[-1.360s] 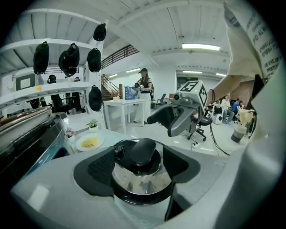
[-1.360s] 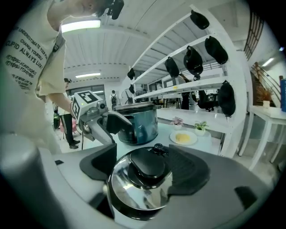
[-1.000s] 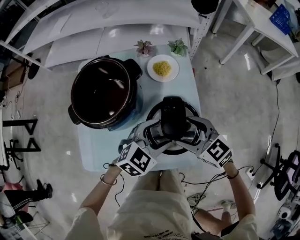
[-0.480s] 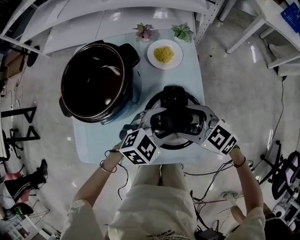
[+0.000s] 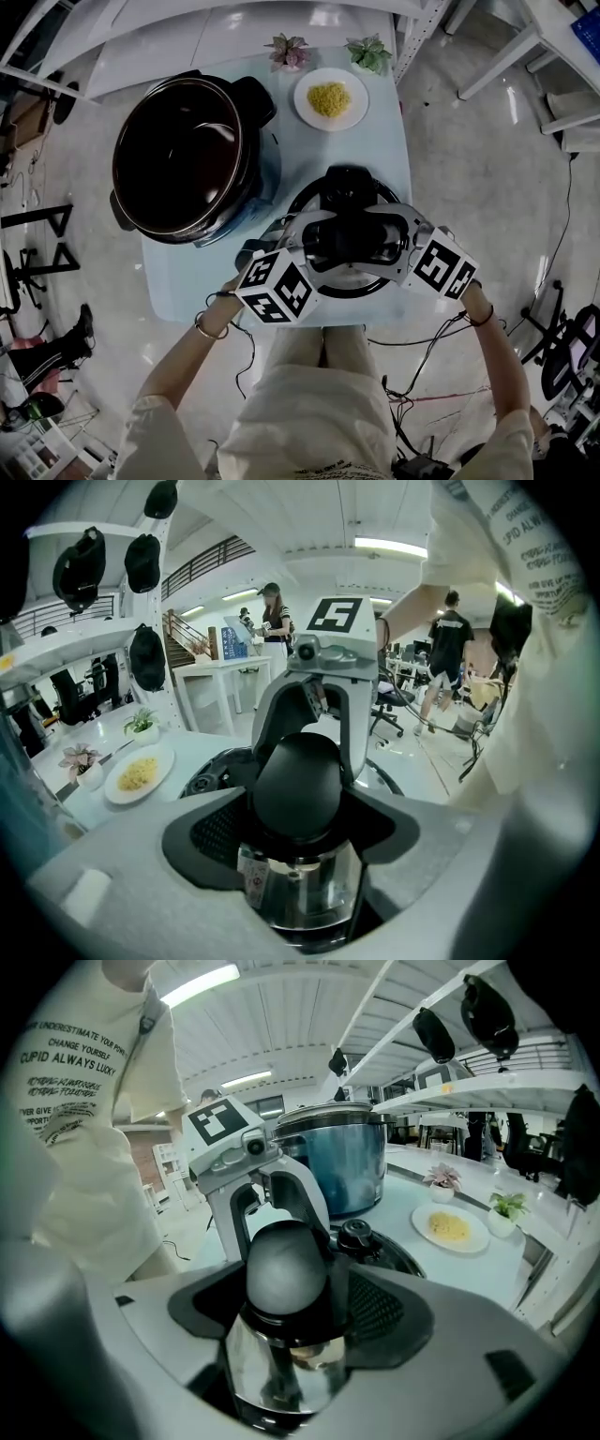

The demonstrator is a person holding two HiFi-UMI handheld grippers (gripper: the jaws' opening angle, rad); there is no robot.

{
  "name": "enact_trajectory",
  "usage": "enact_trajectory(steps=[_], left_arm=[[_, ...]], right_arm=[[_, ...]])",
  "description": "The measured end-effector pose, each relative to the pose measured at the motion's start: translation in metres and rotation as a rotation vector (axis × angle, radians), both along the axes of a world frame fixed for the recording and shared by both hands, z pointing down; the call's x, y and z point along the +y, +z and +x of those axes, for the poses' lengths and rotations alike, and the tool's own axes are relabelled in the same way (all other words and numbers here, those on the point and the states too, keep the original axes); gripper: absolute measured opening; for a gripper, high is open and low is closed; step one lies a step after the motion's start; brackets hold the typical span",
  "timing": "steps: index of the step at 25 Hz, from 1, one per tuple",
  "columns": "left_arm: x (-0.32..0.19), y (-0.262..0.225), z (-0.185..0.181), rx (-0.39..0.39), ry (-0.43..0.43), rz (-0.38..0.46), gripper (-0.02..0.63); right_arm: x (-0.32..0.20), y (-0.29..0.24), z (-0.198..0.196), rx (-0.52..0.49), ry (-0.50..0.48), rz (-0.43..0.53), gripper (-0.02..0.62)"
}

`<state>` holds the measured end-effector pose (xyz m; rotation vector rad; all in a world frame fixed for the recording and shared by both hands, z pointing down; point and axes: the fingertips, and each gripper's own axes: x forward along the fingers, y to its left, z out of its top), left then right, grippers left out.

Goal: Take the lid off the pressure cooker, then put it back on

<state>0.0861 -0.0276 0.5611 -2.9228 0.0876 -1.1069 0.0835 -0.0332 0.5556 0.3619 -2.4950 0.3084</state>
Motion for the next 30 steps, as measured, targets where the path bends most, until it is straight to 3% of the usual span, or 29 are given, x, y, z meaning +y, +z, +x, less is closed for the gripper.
enact_trajectory(steps=[5, 18, 30], left_arm=[[0.001, -0.001, 0.002, -0.002, 0.041, 0.016, 0.319], [0.005, 0.0, 0.004, 0.015, 0.102, 0.006, 0.304], [0.011, 0.002, 0.004, -0.059, 0.09, -0.022, 0.29]], right_arm=[[0.007, -0.001, -0.003, -0.02, -0.043, -0.021, 0.279], [0.008, 0.002, -0.006, -0.04, -0.086, -0.069, 0.278], [0.015, 0.004, -0.005, 0.017, -0.068, -0.108, 0.275]])
